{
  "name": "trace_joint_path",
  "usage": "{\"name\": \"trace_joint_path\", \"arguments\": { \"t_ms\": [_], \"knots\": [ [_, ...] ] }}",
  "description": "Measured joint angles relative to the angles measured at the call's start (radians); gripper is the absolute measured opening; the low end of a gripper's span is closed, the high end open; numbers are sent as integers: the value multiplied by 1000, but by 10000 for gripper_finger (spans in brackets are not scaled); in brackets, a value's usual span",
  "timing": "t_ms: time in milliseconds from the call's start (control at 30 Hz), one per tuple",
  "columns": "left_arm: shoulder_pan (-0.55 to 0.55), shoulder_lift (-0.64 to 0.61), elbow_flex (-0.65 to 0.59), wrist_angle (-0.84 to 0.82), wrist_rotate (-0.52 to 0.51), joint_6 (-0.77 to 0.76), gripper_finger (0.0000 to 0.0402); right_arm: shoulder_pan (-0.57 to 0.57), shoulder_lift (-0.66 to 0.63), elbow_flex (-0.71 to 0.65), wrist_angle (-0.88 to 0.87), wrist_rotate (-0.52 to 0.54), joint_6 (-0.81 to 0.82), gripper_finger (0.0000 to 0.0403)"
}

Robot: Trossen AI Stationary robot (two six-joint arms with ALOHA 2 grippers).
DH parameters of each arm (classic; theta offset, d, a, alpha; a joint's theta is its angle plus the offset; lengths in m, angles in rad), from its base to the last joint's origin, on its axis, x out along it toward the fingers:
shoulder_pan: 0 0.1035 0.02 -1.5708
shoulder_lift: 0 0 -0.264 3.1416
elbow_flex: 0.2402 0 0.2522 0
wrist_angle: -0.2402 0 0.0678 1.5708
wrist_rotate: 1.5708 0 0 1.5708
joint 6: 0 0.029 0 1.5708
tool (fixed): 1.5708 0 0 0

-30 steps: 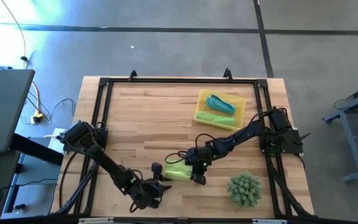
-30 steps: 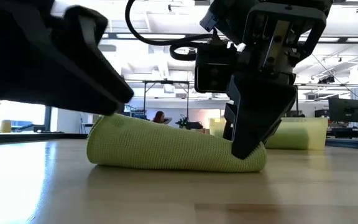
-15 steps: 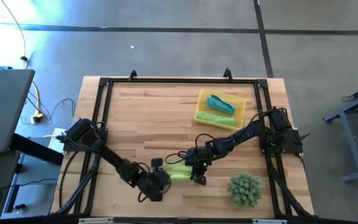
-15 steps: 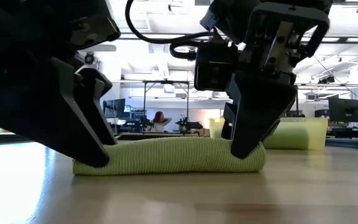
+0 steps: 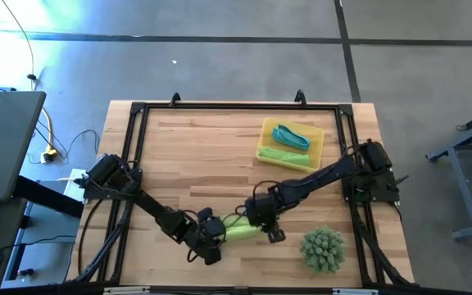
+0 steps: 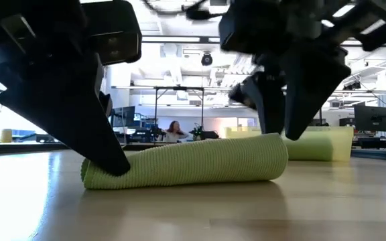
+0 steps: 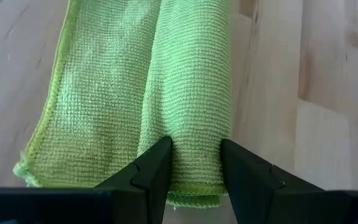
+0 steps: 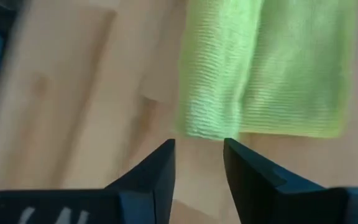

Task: Roll microfiber towels into tight, uniform cylinder then place into a basket
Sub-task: Roll the green microfiber towel

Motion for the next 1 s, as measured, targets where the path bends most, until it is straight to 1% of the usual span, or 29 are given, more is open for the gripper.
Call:
{"name": "trace_joint_path", "arguments": {
  "t_ms": [67,133,267,367,467,567,667,733,833,1000],
  "knots": [
    [0,1,0,-1,0,-30,130,40,-2,29,-35,113,-83,128],
    [1,1,0,-2,0,-59,130,89,-2,46,-34,201,-157,129],
    [4,1,0,-2,2,-78,130,194,-2,59,21,376,-249,129],
    [4,1,-2,-1,2,-81,130,263,-2,55,65,521,-264,129],
    [4,1,-2,4,1,-87,130,298,15,25,141,617,-223,129],
    [4,2,-3,14,1,-90,130,300,40,-16,195,647,-212,129],
    [4,2,-4,21,1,-108,130,286,53,-37,233,647,-177,129],
    [4,3,-4,23,2,-116,130,269,56,-44,231,645,-144,129],
    [3,3,-4,26,2,-116,130,247,59,-46,235,642,-136,129],
    [3,3,-4,28,2,-123,130,213,59,-46,237,586,-135,129]
  ]
}}
